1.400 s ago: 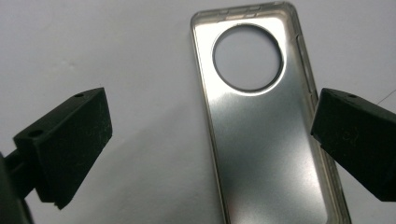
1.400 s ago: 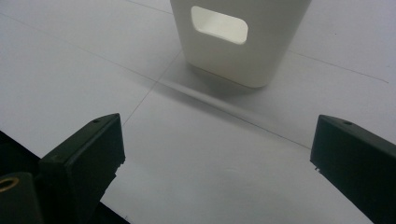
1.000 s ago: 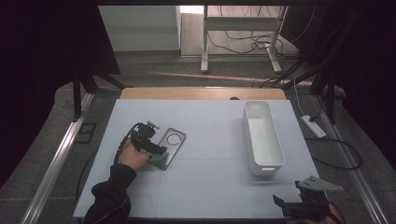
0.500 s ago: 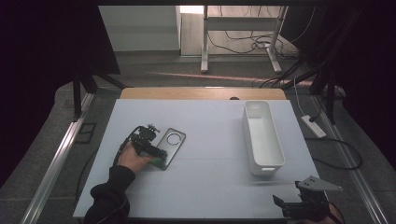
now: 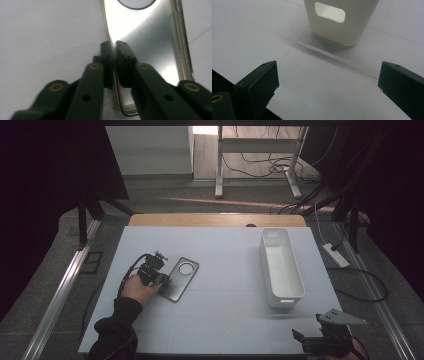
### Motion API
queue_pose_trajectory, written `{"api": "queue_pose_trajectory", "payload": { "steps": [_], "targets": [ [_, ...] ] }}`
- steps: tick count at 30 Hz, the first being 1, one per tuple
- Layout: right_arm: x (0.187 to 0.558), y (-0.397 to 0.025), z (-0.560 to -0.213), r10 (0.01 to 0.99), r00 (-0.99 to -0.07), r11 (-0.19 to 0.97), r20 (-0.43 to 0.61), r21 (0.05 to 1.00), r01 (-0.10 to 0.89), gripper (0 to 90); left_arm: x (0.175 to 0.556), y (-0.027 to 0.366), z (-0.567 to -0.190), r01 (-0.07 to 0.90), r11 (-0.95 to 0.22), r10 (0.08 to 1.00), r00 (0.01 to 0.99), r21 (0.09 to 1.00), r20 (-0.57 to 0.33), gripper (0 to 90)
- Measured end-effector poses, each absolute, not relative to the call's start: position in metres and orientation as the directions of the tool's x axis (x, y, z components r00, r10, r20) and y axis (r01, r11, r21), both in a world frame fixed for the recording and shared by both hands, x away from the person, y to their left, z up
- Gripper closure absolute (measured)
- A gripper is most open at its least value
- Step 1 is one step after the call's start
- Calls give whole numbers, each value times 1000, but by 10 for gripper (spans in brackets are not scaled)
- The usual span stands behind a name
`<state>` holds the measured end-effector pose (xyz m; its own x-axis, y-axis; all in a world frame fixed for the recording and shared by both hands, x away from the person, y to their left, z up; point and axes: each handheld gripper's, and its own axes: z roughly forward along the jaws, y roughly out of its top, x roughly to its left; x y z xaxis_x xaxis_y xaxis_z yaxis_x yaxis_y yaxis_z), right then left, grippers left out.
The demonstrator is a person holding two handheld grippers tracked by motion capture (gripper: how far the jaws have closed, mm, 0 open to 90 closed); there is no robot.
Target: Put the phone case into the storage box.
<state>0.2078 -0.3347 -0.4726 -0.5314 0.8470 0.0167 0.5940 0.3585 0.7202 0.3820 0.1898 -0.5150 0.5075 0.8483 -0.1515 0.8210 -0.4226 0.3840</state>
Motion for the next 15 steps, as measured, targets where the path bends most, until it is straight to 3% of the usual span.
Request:
{"api": "queue_pose_trajectory", "payload": {
  "steps": [15],
  "targets": [
    [207,-335,-472,849,-528,358,16,719,596,29,370,197,-522,792,-385,838,515,473,-179,890]
  ]
}}
